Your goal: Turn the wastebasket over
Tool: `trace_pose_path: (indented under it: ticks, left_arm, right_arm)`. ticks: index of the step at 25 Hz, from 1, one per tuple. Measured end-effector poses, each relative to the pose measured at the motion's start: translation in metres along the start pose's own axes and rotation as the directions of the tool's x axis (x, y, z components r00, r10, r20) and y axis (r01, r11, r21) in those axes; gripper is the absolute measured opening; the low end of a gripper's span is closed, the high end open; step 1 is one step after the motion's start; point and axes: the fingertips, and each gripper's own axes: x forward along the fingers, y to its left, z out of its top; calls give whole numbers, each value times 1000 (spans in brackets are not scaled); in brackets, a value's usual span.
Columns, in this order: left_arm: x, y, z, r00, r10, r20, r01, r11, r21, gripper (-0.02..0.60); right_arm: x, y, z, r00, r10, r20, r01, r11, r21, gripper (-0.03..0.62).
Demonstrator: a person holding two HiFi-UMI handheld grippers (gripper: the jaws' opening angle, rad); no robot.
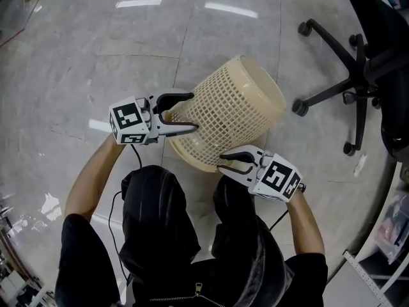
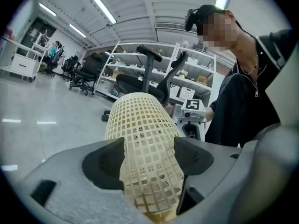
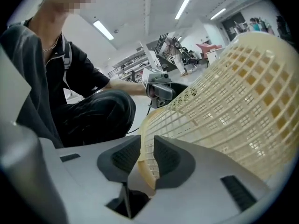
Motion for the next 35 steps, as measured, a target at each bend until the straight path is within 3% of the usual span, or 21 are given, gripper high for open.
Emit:
trace_pose_path:
  ticks: [4, 6, 8, 10, 13, 16, 23, 27, 32, 35]
  left_arm:
    - [-6, 0, -3, 999, -11, -39, 13, 999, 33, 339]
    - [-8, -4, -8, 998, -19, -61, 22, 999, 44, 339]
    - [-10, -6, -10, 997, -23, -69, 27, 998, 48, 341]
    - [-13, -9, -13, 997, -23, -70, 26, 999, 43, 340]
    - [-16, -11, -16, 997, -20, -71, 23, 999, 46, 341]
    - [-18, -12, -21, 996, -19, -87, 24, 998, 50, 341]
    - [-28, -11, -37, 994, 24, -107, -18, 998, 56, 341]
    - [-23, -5, -52, 986, 67, -155, -49, 992, 118, 341]
    - [-8, 28, -70, 971, 158, -178, -130, 979, 158, 340]
    - [6, 49, -78, 965, 191, -178, -169, 977, 128, 339]
  right_arm:
    - [-4, 15, 12, 997, 57, 51, -60, 997, 43, 89]
    - [-31, 14, 35, 992, 25, 127, -30, 999, 37, 89]
    - [-72, -7, 63, 972, -111, 205, 112, 994, 10, 92]
    - [-109, -36, 86, 931, -279, 235, 295, 955, -38, 108]
    - [-125, -68, 90, 895, -424, 143, 442, 886, -138, 184]
    - [-109, -77, 81, 889, -456, 29, 450, 862, -233, 207]
    - [-85, -70, 96, 885, -461, 64, 450, 813, -370, 209]
    - [-74, -69, 101, 884, -467, 20, 421, 776, -470, 209]
    - [-64, -87, 104, 849, -529, 0, 431, 691, -580, 209]
    - [-60, -101, 99, 832, -554, -1, 455, 684, -571, 209]
